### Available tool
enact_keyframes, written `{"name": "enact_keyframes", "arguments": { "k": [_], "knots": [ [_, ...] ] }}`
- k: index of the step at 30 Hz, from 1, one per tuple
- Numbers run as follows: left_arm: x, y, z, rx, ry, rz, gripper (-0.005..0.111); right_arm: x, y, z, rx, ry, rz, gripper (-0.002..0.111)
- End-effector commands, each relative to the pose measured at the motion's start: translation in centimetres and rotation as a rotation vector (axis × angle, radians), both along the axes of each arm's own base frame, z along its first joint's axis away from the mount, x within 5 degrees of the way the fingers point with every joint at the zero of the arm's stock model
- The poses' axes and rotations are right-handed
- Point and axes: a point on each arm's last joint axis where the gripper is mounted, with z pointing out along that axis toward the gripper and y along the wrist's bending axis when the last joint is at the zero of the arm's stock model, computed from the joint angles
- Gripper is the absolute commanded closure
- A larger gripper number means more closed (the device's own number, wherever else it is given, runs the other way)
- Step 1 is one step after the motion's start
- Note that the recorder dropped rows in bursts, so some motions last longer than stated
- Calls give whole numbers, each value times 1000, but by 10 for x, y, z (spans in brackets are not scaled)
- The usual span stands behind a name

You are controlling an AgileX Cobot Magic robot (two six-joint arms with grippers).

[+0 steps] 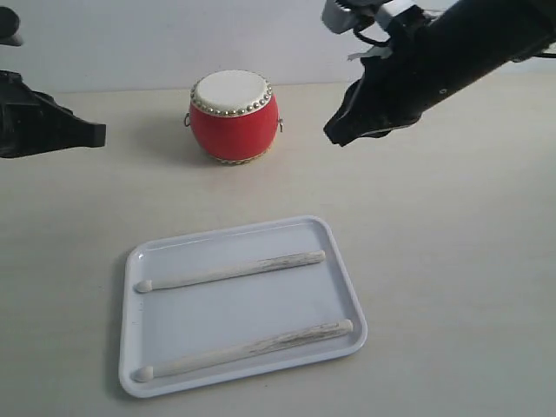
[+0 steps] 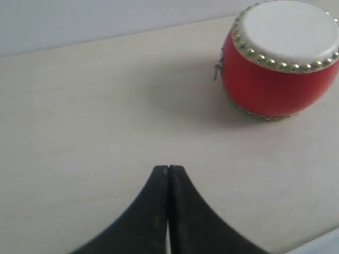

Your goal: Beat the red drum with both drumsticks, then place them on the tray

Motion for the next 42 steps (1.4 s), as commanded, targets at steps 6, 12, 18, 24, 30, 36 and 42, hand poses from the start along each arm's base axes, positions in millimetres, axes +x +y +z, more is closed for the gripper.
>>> {"name": "enact_keyframes", "arguments": {
  "k": [6,12,18,24,30,36,42],
  "knots": [
    [-54,-10,14,-60,-62,-91,107,-25,-44,7,142,-277,-222,108],
    [-107,24,21,-134,-220,-23,107,-27,-49,11,194,-316,-319,108],
    [-146,42,22,-246,-361,-33,107,-27,-49,11,202,-308,-328,108],
    [-163,51,9,-308,-367,-12,107,-27,-49,11,210,-298,-339,108],
    [-165,51,6,-303,-367,-14,107,-27,-49,11,210,-298,-339,108],
    [-165,51,6,-303,-367,-14,107,-27,-49,11,210,-298,-339,108],
    [-165,51,6,-300,-368,-16,107,-27,-49,11,211,-298,-340,108]
  ]
}}
